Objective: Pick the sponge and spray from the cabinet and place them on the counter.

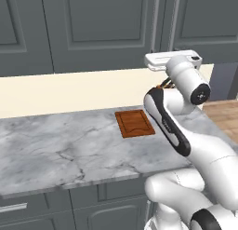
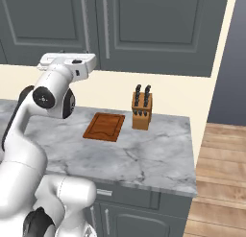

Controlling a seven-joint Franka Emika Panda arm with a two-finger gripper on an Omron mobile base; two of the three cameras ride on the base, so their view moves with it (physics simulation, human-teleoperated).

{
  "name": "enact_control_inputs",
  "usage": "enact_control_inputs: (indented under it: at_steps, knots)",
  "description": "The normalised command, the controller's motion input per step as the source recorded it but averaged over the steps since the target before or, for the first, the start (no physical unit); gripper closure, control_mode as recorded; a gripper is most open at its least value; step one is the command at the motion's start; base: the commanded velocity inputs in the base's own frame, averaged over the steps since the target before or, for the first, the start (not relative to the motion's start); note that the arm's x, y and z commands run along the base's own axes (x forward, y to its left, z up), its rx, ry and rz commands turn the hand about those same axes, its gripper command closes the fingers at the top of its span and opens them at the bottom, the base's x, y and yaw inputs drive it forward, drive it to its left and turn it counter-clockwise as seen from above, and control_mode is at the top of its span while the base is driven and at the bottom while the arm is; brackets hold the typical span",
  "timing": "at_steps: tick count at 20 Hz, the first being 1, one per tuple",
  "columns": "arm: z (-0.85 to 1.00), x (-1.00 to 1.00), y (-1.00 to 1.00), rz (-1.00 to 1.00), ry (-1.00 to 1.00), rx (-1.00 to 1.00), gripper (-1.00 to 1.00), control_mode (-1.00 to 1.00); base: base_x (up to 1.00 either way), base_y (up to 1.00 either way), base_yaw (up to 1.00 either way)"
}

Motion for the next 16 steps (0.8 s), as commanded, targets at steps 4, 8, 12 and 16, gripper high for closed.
enact_control_inputs:
  at_steps: [4, 8, 12, 16]
  knots:
    - [0.11, 0.46, -0.08, 0.0, 0.0, 0.02, -1.0, -1.0, 0.0, 0.0, 0.0]
    - [0.06, 0.54, -0.02, 0.0, 0.0, 0.03, -1.0, -1.0, 0.0, 0.0, 0.0]
    - [0.01, 0.58, 0.0, 0.0, 0.0, 0.04, -1.0, -1.0, 0.0, 0.0, 0.0]
    - [0.0, 0.61, 0.0, 0.0, 0.0, 0.03, -1.0, -1.0, 0.0, 0.0, 0.0]
